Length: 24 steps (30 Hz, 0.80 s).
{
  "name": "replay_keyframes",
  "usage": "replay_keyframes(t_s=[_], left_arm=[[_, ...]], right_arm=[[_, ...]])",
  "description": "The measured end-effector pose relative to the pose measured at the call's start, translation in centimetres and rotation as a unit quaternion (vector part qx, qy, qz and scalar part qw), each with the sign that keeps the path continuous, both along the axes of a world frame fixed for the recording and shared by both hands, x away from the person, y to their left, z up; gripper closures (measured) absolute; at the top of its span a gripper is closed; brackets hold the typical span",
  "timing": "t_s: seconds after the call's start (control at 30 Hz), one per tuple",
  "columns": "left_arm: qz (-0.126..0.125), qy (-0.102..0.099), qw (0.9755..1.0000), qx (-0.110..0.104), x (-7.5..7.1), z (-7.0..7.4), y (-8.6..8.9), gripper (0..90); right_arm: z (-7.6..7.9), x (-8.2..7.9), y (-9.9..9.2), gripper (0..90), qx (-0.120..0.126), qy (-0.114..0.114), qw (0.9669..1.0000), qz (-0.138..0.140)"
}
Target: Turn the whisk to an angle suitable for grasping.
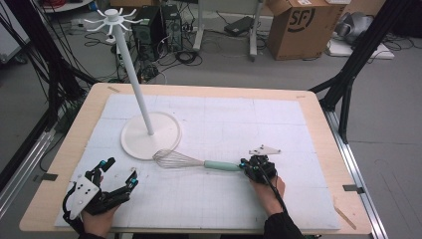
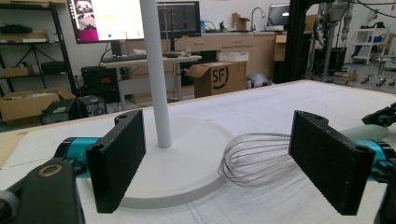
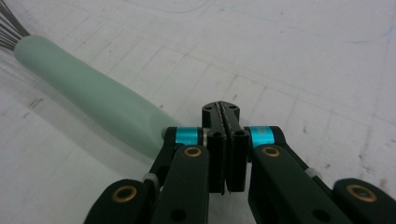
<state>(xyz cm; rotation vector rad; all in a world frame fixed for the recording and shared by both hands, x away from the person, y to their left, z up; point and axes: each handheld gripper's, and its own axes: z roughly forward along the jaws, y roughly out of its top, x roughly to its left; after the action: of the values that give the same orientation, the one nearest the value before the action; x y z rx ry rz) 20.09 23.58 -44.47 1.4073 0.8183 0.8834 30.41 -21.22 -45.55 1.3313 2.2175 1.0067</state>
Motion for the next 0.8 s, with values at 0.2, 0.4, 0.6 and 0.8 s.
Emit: replay_keyframes(t_s=[0.2, 0.4, 0.6, 0.8], left_arm=[[0.001, 0.000, 1.0000, 0.000, 0.02, 0.01, -0.01, 19.4], [0.000, -0.001, 1.0000, 0.000, 0.01, -0.01, -0.08, 19.4], [0.000, 0.000, 1.0000, 0.001, 0.00, 0.00, -0.01, 19.4], [0.000, 0.001, 1.0000, 0.000, 0.04, -0.04, -0.01, 19.3]], right_arm=[[0.00, 0.02, 0.04, 89.6, 0.002, 0.001, 1.0000, 0.001], [-0.02, 0.01, 0.06, 89.6, 0.002, 0.001, 1.0000, -0.001], [-0.01, 0.05, -0.01, 89.5, 0.002, 0.000, 1.0000, 0.001], [0.21, 0.07, -0.78, 89.4, 0.015, 0.003, 0.9998, -0.011]])
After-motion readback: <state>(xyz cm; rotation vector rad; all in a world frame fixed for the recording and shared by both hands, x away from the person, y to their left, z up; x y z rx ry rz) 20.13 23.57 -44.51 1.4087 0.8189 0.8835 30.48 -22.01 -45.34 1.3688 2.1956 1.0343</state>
